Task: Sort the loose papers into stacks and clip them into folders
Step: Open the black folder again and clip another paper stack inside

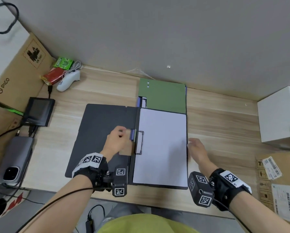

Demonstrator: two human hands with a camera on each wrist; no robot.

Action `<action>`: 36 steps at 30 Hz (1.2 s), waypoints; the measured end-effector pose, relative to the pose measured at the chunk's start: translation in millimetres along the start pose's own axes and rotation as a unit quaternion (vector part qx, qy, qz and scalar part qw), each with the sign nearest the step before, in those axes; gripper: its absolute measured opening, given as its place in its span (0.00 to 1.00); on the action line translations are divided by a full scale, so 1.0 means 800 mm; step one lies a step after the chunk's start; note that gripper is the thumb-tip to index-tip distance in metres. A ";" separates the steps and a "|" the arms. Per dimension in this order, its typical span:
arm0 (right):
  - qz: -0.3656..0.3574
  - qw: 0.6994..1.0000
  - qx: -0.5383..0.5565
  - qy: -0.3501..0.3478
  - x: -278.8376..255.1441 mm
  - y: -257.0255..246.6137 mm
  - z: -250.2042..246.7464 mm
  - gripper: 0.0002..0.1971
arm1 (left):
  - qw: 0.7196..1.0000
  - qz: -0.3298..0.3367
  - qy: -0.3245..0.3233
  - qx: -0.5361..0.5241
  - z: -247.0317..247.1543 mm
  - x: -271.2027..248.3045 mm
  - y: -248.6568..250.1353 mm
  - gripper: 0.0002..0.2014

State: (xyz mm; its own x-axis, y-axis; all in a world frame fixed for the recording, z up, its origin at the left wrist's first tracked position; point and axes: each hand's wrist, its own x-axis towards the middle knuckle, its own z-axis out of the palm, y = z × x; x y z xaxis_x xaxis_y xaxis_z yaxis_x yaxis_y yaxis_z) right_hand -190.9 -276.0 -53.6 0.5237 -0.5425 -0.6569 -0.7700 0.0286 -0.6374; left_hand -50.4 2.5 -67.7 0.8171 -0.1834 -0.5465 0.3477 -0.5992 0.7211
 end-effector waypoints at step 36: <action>-0.062 0.923 0.118 -0.360 -0.132 -0.158 0.184 0.26 | 0.952 0.097 -0.142 -0.252 -0.167 -0.092 0.068 0.16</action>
State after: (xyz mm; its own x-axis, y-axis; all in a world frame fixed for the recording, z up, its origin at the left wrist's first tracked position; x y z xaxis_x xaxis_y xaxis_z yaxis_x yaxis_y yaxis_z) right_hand -95.3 -98.7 37.4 0.7747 0.1428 -0.6160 -0.6312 0.2314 -0.7403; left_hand -30.3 87.7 68.8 0.7563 -0.4992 -0.4229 0.4375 -0.0946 0.8942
